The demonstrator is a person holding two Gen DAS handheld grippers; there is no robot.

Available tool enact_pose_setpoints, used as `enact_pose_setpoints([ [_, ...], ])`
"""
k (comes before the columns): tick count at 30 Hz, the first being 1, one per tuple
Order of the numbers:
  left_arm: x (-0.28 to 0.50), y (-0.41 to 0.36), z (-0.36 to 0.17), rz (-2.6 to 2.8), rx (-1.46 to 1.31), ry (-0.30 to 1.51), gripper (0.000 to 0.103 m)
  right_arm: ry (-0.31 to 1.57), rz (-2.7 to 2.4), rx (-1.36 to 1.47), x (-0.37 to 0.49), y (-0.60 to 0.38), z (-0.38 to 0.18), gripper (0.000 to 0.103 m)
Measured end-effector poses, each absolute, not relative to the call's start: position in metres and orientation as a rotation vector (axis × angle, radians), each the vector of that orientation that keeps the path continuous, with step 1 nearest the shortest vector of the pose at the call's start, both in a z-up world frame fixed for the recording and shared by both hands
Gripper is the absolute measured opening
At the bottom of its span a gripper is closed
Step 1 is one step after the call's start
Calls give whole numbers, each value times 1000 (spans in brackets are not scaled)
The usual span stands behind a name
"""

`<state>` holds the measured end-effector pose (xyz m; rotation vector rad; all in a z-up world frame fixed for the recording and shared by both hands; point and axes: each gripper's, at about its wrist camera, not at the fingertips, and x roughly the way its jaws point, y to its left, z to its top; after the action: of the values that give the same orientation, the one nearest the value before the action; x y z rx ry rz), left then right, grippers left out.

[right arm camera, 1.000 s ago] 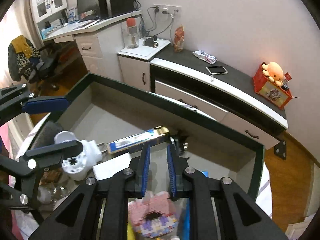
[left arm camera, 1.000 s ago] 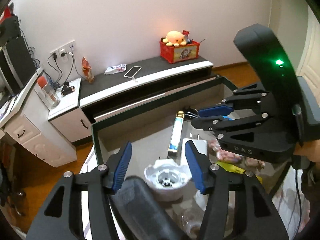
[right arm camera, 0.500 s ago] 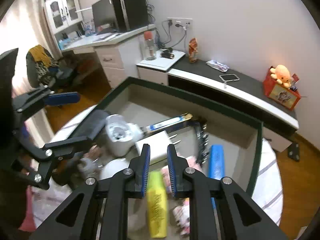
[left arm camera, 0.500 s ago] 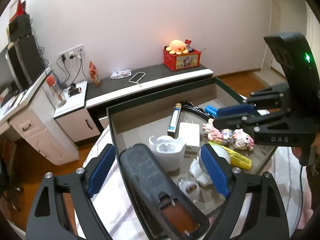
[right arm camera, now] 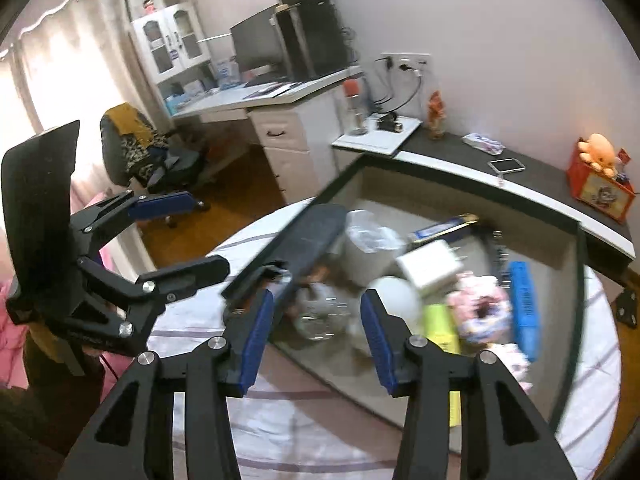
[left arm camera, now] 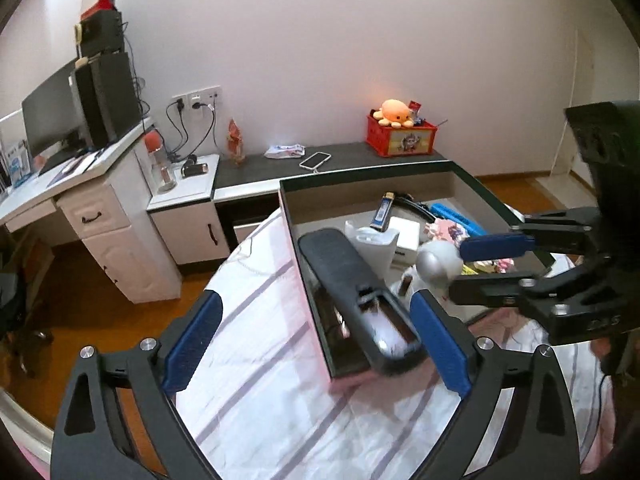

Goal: Organize rigid objects
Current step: 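Withdraw both grippers up and away from the pink box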

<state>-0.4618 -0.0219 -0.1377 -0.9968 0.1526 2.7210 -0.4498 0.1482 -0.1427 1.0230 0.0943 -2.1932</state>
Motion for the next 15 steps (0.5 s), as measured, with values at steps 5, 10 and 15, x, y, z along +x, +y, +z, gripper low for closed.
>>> enact_pose_setpoints([
  [5, -447, -25, -152, 2727, -1056, 227, 98, 192, -2226, 1061, -447, 124, -156, 47],
  [10, -446, -9, -175, 2647, -1098, 326, 98, 130, -2265, 1073, -446, 137, -155, 47],
  [15, -466, 0, -185, 2650, -1164, 364, 98, 110, -2286, 1073, -441, 147, -150, 48],
])
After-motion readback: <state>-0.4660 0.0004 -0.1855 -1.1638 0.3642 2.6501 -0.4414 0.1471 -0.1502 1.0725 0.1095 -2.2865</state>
